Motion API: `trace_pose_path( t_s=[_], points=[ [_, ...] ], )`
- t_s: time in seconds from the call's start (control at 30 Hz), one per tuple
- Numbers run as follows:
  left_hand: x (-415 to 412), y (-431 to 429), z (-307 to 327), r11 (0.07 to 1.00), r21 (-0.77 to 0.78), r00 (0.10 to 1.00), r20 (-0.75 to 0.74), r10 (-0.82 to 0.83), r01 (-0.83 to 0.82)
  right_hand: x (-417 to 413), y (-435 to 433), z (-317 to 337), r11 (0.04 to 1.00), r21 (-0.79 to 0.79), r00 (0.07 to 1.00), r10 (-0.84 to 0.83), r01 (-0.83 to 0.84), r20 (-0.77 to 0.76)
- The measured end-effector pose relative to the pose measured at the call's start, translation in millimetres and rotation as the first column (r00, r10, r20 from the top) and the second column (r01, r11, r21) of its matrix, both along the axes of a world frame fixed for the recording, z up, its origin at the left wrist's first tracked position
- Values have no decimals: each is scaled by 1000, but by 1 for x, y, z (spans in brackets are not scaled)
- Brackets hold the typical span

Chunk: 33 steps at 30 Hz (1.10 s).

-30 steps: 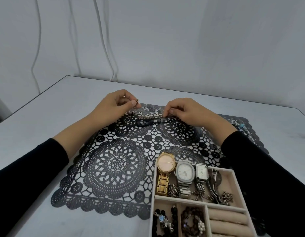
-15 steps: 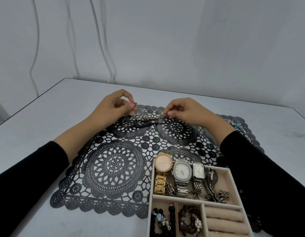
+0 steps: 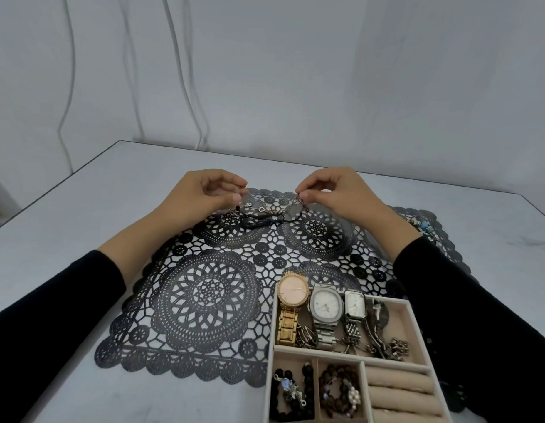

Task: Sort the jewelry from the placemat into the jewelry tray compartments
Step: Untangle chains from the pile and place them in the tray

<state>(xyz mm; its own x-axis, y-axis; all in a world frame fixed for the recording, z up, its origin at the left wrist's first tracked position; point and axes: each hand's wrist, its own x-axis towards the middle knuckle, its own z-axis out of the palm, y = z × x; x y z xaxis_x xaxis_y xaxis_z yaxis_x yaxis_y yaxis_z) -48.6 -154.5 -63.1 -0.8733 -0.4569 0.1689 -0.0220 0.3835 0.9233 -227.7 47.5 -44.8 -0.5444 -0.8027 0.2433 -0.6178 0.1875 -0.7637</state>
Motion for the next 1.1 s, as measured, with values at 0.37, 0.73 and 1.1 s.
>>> trace_pose_path(
  t_s=[0.37,0.73,1.1],
  points=[
    [7,16,17,996,74,991,-121,54,-45,24,11,22,987,-158,988,0,25,157],
    [11,48,52,996,83,966,-254,53,-32,48,32,48,943,-316,970,-29,106,240],
    [38,78,81,998,64,949,-315,8,13,79,63,77,906,-418,968,51,59,247]
  ],
)
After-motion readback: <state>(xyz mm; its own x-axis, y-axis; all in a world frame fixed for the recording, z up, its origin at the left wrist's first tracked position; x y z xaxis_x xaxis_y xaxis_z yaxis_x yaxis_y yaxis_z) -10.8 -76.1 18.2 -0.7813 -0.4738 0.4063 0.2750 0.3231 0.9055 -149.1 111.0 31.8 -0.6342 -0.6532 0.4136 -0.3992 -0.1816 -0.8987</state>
